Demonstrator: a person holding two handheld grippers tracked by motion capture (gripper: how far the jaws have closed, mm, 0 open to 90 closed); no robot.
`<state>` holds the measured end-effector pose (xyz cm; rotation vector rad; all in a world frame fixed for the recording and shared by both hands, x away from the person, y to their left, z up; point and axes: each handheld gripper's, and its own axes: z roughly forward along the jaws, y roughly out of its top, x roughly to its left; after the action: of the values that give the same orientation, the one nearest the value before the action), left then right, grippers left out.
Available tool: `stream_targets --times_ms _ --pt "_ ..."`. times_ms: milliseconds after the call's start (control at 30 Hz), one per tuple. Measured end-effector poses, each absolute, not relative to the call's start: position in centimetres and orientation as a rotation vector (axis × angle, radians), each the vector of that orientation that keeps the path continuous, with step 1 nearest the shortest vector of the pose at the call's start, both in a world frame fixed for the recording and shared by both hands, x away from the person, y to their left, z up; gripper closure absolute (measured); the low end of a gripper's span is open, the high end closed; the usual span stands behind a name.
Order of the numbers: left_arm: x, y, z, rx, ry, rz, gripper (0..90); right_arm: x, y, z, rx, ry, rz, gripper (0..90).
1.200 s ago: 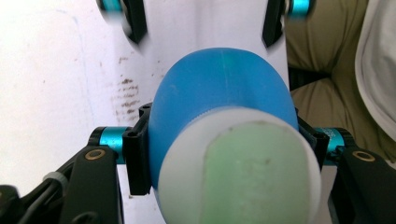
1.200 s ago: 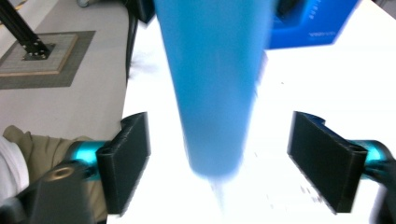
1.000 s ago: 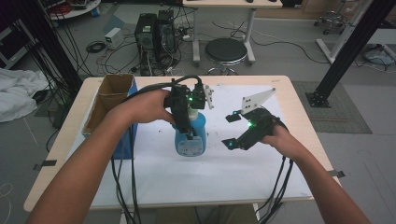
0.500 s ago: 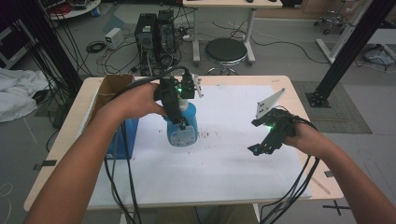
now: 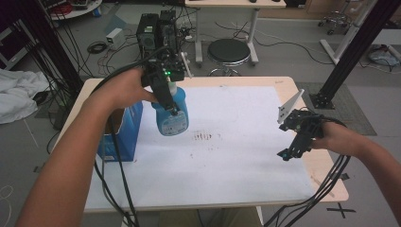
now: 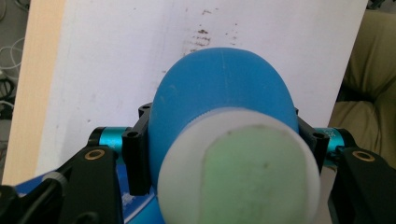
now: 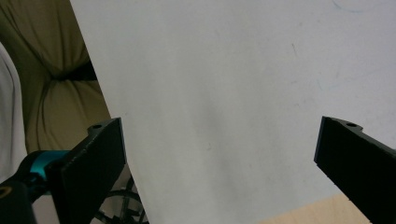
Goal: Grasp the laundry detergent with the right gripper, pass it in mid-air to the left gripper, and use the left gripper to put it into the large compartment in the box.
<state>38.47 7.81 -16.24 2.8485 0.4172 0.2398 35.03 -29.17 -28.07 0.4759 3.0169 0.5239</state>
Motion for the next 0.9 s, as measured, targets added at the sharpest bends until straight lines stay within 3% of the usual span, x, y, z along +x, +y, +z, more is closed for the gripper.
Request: stream_targets --times_ms 333,900 --pt "38.2 10.7 -12.4 2.804 0.663 0.304 37.9 35.0 -30.2 -27.4 0.407 3.046 0.529 1.3" --pt "37.0 18.0 -7.8 2.706 0.914 0.37 37.9 35.2 -30.3 -26.7 0.36 3.069 0.522 1.3"
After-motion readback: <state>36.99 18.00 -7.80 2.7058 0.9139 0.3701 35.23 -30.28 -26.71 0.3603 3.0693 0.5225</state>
